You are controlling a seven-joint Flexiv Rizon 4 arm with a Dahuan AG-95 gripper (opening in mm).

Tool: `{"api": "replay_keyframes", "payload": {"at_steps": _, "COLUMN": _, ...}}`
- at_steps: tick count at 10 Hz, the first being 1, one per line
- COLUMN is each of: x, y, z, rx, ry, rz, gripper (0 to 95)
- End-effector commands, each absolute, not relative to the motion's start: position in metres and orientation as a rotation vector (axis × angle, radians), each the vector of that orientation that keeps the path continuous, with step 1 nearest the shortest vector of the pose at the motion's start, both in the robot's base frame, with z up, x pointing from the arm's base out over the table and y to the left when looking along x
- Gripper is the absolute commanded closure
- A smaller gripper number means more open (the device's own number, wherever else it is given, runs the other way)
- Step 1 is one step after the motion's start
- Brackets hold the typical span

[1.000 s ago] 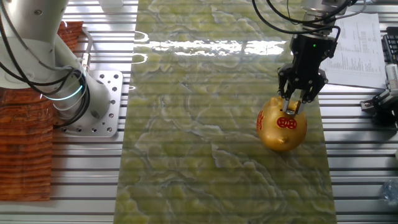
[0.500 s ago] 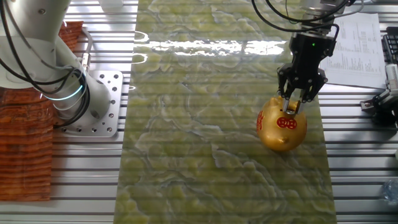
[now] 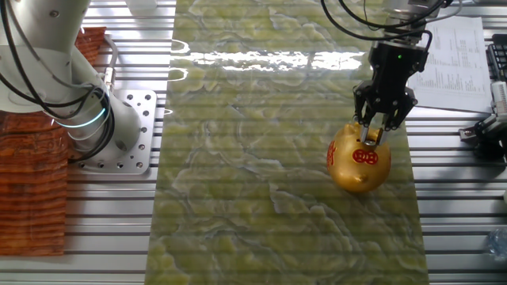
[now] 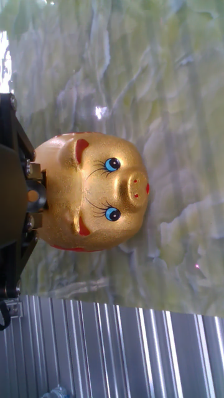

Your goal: Drop coins into a piggy bank

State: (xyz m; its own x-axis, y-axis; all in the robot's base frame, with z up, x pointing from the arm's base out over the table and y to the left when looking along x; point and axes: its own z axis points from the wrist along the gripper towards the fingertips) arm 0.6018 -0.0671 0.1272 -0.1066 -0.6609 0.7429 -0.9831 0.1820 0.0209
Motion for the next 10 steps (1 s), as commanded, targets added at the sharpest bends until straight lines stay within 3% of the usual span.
{"api": "replay_keyframes", "payload": {"at_steps": 1, "x": 0.6028, "y": -0.0663, "z": 0.1264, "rx": 1.545, "ry": -1.833, "rz": 0.661, "gripper": 95.0}}
{"api": "replay_keyframes", "payload": {"at_steps": 2, "x": 0.6033, "y": -0.0659, "z": 0.1263, "rx": 1.544, "ry": -1.829, "rz": 0.659, "gripper": 95.0}}
{"api": "replay_keyframes", "payload": {"at_steps": 3, "x": 0.6034, "y": -0.0657, "z": 0.1262, "rx": 1.542, "ry": -1.827, "rz": 0.658, "gripper": 76.0}}
{"api": "replay_keyframes", "payload": {"at_steps": 9, "x": 0.6057, "y": -0.0641, "z": 0.1269, "rx": 1.549, "ry": -1.806, "rz": 0.645, "gripper": 76.0}}
{"api": "replay_keyframes", "payload": {"at_steps": 10, "x": 0.6069, "y": -0.0635, "z": 0.1273, "rx": 1.553, "ry": -1.796, "rz": 0.637, "gripper": 57.0}}
